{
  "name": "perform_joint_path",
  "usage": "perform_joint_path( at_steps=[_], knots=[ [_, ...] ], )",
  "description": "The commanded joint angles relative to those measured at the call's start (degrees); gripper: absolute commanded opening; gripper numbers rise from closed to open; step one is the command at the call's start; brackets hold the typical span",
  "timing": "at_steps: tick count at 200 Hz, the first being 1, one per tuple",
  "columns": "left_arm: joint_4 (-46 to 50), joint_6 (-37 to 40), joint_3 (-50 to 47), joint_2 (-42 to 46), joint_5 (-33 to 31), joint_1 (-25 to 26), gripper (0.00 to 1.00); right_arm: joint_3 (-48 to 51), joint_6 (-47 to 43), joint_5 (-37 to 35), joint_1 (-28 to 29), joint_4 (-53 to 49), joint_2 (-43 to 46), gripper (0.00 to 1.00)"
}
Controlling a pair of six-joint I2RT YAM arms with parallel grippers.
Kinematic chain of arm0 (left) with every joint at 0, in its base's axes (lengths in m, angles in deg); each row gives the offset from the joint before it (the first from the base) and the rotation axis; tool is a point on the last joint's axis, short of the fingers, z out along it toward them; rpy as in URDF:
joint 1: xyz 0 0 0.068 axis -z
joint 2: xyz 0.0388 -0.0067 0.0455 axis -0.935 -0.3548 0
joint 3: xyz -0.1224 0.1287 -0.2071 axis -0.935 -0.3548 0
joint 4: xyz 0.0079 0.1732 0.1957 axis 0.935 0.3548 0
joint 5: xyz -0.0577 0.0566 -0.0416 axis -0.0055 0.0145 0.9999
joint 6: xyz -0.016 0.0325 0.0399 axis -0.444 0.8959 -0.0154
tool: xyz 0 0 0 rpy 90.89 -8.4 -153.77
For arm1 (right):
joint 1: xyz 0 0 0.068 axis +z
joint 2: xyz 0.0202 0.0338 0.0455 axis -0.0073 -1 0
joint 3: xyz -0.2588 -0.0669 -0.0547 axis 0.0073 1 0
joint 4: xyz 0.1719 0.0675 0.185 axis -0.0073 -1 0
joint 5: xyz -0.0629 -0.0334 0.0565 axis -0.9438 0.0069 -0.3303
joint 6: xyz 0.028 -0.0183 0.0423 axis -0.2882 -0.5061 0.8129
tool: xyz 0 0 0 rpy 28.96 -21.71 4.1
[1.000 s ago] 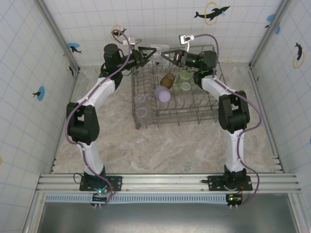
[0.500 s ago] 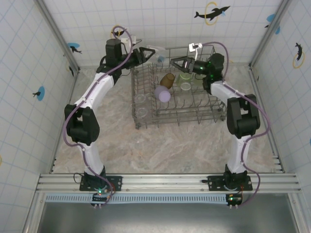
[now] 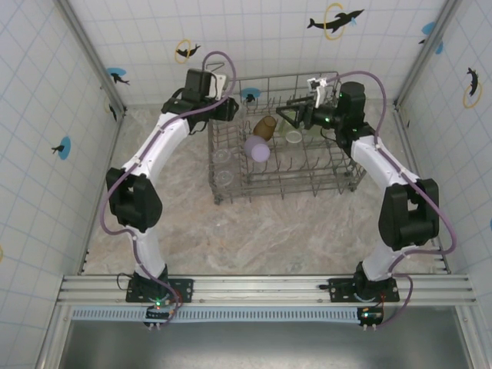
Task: Load the cups into the dish rack
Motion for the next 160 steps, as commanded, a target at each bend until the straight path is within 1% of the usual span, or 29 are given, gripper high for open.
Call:
perform_joint_path(
  at_steps=[1,5,6,9,22,39,68,98,125,160],
  knots=[
    [5.6,7.6,3.6,-2.5,-9.6,1.2,0.0,3.3,-6.1,-4.7,0.6,-5.5,3.2,0.83],
    [6.0,7.8,3.8,-2.9,-10.3,1.2,0.0,3.7,-6.2,-5.1,0.7,-5.8,3.5,0.84],
    [6.1,7.9,3.9,-3.0,-10.4,2.2,0.0,3.7,-6.2,-5.2,0.6,-5.8,3.6,0.84],
    [6.4,8.1,4.1,-3.3,-11.0,3.1,0.0,3.9,-6.4,-5.6,0.7,-6.0,3.8,0.84],
    [7.6,8.6,4.9,-4.4,-12.9,3.6,0.0,4.7,-7.4,-6.2,0.9,-7.1,4.8,0.84],
    [8.6,8.8,5.3,-5.4,-15.2,3.9,0.0,5.9,-8.1,-7.6,1.1,-7.6,6.2,0.87],
    [9.1,8.8,4.5,-6.4,-16.9,4.1,0.0,8.2,-8.5,-8.8,1.1,-7.6,8.1,0.9],
    [10.4,8.8,4.1,-7.7,-20.5,4.1,0.0,10.6,-8.7,-9.4,1.2,-7.1,9.9,0.9],
    [10.4,8.4,3.2,-8.0,-21.4,4.2,0.0,12.6,-8.6,-10.0,1.2,-6.1,11.3,0.92],
    [11.5,8.2,3.0,-10.1,-24.3,4.2,0.0,13.4,-8.4,-10.1,1.3,-5.4,11.8,0.93]
  ],
)
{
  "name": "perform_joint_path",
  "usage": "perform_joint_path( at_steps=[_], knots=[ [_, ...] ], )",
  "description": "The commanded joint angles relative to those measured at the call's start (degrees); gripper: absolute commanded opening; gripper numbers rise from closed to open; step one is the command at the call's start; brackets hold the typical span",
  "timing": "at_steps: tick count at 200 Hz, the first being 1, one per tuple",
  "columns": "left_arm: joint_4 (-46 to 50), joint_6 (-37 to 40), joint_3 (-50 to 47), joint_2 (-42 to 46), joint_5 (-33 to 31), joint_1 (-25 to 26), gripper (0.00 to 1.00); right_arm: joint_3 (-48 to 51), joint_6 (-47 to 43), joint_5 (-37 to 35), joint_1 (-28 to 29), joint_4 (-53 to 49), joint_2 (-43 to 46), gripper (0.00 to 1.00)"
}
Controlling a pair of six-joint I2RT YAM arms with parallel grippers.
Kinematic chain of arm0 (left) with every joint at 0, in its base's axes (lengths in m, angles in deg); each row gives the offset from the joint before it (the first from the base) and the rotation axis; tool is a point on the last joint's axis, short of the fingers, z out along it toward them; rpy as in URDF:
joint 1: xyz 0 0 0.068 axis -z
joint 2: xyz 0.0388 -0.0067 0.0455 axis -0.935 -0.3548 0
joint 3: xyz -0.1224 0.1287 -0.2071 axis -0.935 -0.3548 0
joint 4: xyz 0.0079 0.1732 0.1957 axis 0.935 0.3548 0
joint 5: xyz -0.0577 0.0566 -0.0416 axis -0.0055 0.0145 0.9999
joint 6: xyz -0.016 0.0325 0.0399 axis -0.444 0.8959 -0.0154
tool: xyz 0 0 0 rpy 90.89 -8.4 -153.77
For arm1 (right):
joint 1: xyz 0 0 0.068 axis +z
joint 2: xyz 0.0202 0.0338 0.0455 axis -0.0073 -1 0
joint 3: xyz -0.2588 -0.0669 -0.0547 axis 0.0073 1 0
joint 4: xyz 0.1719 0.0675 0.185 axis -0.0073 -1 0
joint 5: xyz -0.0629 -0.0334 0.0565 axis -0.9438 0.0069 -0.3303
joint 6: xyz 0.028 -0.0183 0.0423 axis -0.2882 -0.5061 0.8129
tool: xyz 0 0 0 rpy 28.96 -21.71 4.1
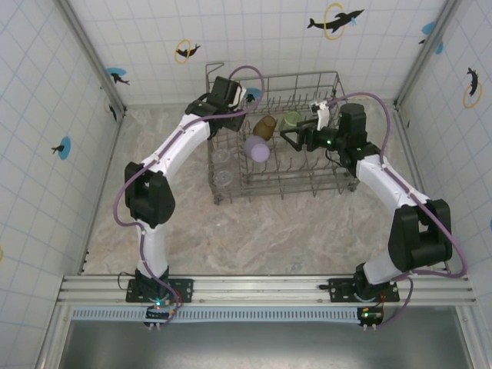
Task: Load the cups into the dish rack
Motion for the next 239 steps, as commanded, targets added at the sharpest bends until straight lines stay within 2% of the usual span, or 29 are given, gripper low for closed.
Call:
perform_joint_path(
  at_steps=[1,44,73,107,140,197,239],
  knots=[
    [6.5,-0.8,-0.9,-4.3,-5.3,-1.9,0.0,0.9,-0.4,-0.5,0.4,1.9,2.0,0.93],
    [6.3,2.2,-3.4,-4.9,-4.5,-1.9,0.0,1.9,-0.6,-0.2,0.4,2.0,2.2,0.93],
    [7.5,9.2,-2.7,-5.0,-0.7,-2.0,0.0,1.8,-0.7,-0.1,0.4,2.0,2.2,0.93],
    [9.5,16.2,0.9,-5.2,-0.3,-1.9,0.0,0.9,-0.5,0.4,0.5,1.8,1.9,0.93],
    [11.6,23.6,0.2,-4.7,-1.3,-1.9,0.0,1.0,-0.3,0.4,0.7,1.9,2.0,0.93],
    [7.1,28.1,-4.1,-2.7,-2.5,-1.9,0.0,0.8,0.1,0.7,1.1,1.8,2.0,0.94],
    [7.1,27.0,-4.1,-3.0,1.1,-2.6,0.0,0.9,0.3,0.7,1.5,1.7,1.9,0.94]
  ],
)
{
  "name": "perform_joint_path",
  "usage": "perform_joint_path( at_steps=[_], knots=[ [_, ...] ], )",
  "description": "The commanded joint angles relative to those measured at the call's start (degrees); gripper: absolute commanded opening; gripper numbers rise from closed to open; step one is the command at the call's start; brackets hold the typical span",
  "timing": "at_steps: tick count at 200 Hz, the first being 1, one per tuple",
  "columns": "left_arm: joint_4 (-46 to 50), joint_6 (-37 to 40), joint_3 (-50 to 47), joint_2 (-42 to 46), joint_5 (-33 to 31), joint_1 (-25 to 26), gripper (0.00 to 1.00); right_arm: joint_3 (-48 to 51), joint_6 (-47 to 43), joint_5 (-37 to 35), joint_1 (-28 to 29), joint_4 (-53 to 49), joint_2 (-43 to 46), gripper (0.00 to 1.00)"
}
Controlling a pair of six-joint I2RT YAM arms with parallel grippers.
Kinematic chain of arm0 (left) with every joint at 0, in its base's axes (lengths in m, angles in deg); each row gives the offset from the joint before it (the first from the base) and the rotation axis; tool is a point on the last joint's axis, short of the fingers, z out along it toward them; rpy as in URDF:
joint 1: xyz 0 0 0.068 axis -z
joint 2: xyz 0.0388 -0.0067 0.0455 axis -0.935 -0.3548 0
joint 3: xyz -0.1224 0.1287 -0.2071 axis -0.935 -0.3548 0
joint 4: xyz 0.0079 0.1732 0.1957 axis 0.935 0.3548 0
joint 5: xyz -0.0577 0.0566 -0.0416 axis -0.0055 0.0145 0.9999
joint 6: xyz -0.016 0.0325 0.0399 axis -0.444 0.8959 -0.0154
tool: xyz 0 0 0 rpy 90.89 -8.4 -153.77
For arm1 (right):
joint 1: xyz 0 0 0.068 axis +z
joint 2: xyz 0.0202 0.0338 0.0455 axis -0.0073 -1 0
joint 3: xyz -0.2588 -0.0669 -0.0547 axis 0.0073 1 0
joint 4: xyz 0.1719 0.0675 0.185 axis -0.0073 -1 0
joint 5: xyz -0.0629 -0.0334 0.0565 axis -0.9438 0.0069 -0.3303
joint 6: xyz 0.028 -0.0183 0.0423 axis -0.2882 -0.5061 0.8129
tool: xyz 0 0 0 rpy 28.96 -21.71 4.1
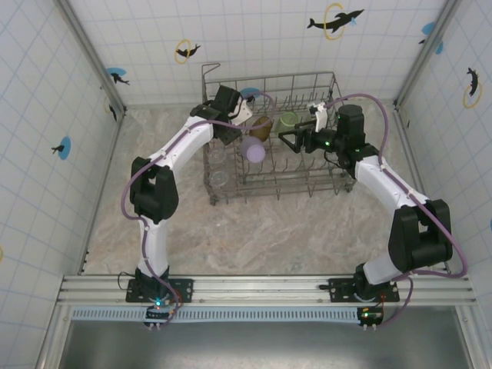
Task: Load the cups into the dish rack
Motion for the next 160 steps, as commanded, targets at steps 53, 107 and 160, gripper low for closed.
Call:
perform_joint_path(
  at_steps=[53,107,160],
  knots=[
    [3.4,-4.4,-1.6,-2.7,1.9,-2.9,0.0,-0.4,0.3,0.4,1.0,0.9,1.4,0.94],
    [2.5,-6.1,-2.0,-3.8,1.7,-3.1,0.08,-1.2,0.3,0.3,1.3,0.1,0.8,0.94],
    [1.1,-7.0,-2.1,-3.5,0.9,-3.1,0.28,-2.0,0.3,0.2,1.5,-0.3,0.5,0.94]
  ],
)
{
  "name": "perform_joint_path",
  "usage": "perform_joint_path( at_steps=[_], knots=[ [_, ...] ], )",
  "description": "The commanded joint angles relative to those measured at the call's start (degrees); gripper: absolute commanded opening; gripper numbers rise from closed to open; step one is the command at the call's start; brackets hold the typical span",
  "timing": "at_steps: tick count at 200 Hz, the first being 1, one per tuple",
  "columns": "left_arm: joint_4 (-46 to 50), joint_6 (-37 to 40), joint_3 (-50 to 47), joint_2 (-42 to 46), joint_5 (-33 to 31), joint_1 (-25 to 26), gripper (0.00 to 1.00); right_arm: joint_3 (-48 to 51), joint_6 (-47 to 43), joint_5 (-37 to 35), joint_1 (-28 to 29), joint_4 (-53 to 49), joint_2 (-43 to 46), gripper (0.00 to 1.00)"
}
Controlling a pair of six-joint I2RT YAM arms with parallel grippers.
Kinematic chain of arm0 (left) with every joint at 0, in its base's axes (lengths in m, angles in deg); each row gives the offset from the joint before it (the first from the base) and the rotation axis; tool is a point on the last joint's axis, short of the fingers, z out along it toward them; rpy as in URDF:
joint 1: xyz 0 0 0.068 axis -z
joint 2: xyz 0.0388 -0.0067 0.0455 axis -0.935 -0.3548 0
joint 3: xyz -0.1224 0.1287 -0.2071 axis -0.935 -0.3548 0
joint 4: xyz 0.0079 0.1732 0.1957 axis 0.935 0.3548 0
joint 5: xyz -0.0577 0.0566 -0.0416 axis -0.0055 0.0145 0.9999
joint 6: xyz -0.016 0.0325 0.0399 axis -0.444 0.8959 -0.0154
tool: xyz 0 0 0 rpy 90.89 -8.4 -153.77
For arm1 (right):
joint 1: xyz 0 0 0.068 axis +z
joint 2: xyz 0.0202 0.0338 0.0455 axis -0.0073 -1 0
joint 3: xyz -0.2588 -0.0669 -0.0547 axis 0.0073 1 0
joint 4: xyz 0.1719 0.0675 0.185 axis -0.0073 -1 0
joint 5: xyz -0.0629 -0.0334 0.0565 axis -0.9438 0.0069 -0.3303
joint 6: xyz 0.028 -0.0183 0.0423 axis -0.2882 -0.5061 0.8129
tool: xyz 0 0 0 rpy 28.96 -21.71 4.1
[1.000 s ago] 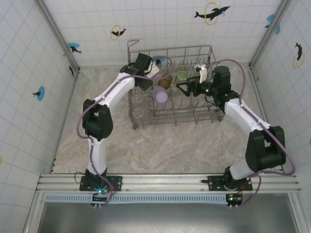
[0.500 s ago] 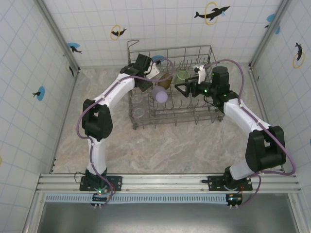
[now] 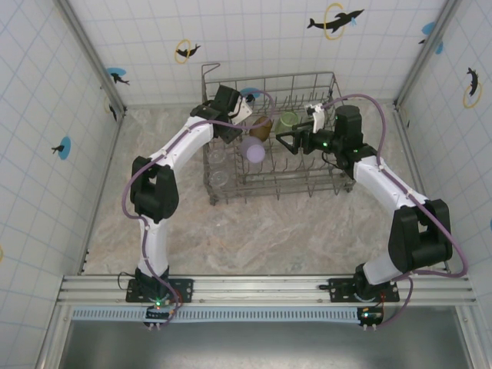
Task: Load the cups into the dish rack
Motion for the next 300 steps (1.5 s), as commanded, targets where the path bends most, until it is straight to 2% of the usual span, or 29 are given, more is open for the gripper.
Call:
perform_joint_path(
  at_steps=[1,50,67,74,79,87,120,124,130,136,140,223,275,280,300],
  knots=[
    [3.4,-4.5,-2.0,-2.8,0.6,-2.8,0.28,-2.0,0.2,0.2,0.5,0.0,0.5,0.94],
    [0.5,-5.2,-2.3,-0.1,2.2,-2.8,0.45,-2.7,0.3,0.2,0.6,-0.3,0.5,0.95],
    [0.0,-4.9,-2.6,0.2,1.7,-2.8,0.48,-3.0,0.3,0.0,0.5,-0.6,0.4,0.95],
    [0.1,-4.7,-2.9,0.3,1.4,-2.8,0.51,-3.1,0.3,-0.1,0.5,-0.8,0.3,0.94],
    [0.0,-4.6,-2.9,0.2,1.1,-2.8,0.66,-3.2,0.3,0.0,0.6,-0.9,0.3,0.95],
    [0.1,-4.6,-3.0,0.2,1.1,-2.8,0.72,-3.2,0.4,0.1,0.5,-0.9,0.3,0.95],
    [-0.3,-4.9,-2.9,0.9,2.1,-2.8,0.73,-3.5,0.4,0.0,0.5,-1.1,0.3,0.94],
    [-0.6,-5.0,-3.0,1.1,2.3,-2.8,0.8,-3.5,0.4,0.0,0.5,-1.2,0.3,0.95],
    [-0.9,-5.1,-3.1,1.5,2.7,-2.8,0.83,-3.5,0.4,0.0,0.6,-1.2,0.4,0.95],
    [-1.3,-5.2,-3.3,1.9,2.9,-2.8,0.94,-3.5,0.4,0.1,0.5,-1.1,0.4,0.95],
    [-1.6,-5.3,-3.3,2.2,3.0,-2.8,0.97,-3.5,0.4,0.0,0.5,-1.1,0.4,0.95],
    [-7.1,-7.4,-4.6,7.4,4.2,-2.7,0.98,-3.7,1.1,0.2,0.7,-0.7,0.4,0.95],
    [-8.6,-14.2,2.0,12.5,15.6,-2.7,0.98,-4.5,1.1,-1.0,0.6,-1.2,0.5,0.96],
    [-9.3,-15.0,1.9,13.4,16.2,-2.7,0.98,-4.6,1.1,-1.1,0.6,-1.3,0.5,1.0],
    [-13.7,-18.0,0.1,17.4,17.4,-2.8,0.98,-4.5,1.1,-1.3,-0.1,-1.3,0.9,0.99]
  ],
)
